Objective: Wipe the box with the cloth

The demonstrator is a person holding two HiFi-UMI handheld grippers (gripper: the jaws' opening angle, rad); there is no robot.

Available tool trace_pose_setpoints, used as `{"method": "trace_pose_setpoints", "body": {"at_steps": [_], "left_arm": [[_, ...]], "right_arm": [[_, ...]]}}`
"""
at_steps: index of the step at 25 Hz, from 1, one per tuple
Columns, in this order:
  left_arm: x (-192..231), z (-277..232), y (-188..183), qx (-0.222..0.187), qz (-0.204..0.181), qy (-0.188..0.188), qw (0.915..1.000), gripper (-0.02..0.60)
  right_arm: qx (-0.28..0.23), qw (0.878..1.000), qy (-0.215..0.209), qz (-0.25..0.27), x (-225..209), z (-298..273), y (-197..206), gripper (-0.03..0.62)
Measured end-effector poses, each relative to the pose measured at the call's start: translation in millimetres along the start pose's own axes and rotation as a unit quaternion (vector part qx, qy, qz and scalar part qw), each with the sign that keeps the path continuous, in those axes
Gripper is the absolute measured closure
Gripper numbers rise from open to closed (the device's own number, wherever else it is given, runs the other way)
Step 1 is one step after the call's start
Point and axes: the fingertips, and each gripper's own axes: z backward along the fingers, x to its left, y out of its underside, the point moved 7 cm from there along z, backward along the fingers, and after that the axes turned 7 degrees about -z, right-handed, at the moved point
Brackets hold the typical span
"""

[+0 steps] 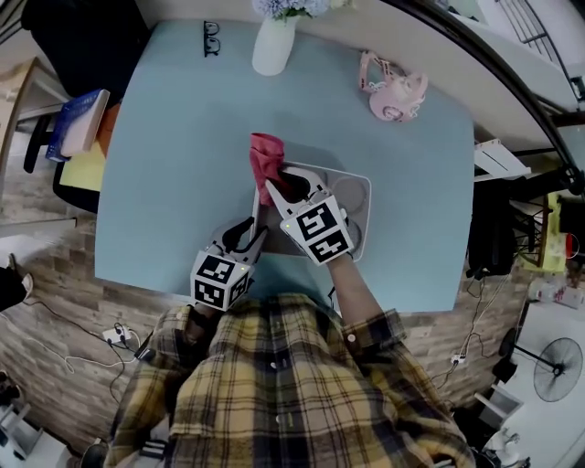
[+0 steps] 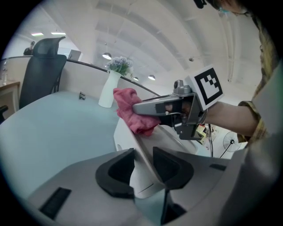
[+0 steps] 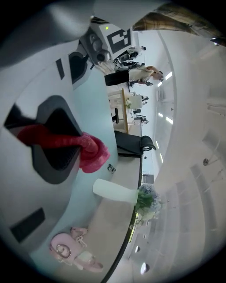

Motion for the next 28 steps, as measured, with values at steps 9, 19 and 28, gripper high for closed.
{"method": "trace_pose_setpoints", "body": {"at_steps": [9, 19, 28], "left_arm": [[-0.7, 2.3, 1.9, -0.006, 0.005, -0.002, 1.0000, 0.453], [0.9, 1.0, 2.3, -0.004, 0.004, -0.003, 1.0000, 0.453], [-1.7, 1.2, 2.0, -0.002, -0.002, -0.012, 0.9999, 0.453]], "right_arm": [[0.073, 0.995, 0.016, 0.066, -6.9, -17.7, 10.0, 0.540], [0.108, 0.988, 0.067, 0.085, -36.2, -0.5, 22.9, 0.540], [0.117, 0.986, 0.097, 0.064, -61.7, 28.7, 41.1, 0.540]]}}
